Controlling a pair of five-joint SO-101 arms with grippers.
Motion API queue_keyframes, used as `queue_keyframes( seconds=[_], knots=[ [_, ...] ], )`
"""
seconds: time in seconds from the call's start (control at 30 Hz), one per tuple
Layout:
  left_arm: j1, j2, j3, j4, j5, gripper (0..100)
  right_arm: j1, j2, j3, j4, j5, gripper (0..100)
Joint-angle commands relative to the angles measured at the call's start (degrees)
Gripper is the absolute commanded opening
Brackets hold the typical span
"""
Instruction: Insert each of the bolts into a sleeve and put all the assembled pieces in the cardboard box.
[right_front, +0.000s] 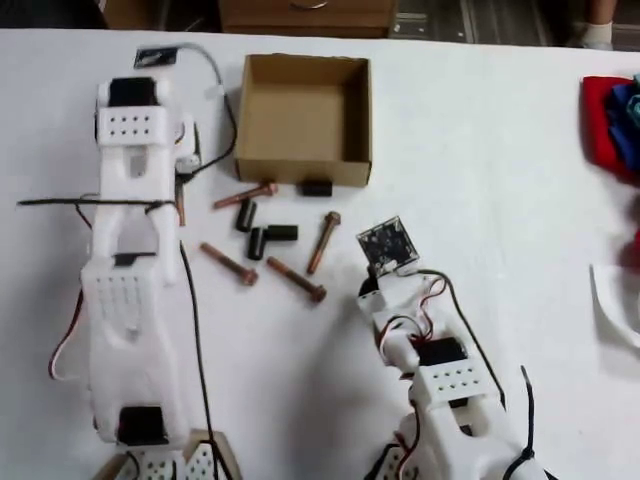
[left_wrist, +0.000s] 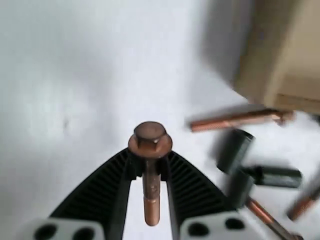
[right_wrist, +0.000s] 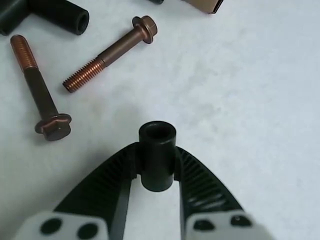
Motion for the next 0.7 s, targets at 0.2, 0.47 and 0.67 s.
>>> queue_keyframes(
  seconds=[0.2, 0.47, 0.67],
  knots=[
    [6.8, -48.9, 38.1, -6.0, -0.4, 2, 0.0, 0.0, -0.3, -1.0, -0.3, 2.1],
    [6.7, -86.9, 76.5, -31.8, -0.4, 2, -1.4, -0.5, 0.5, -1.0, -0.4, 2.1],
    [7.4, -110.0, 100.1, -44.9, 0.0, 2, -1.4, -0.5, 2.2, -3.6, -0.4, 2.1]
  ],
)
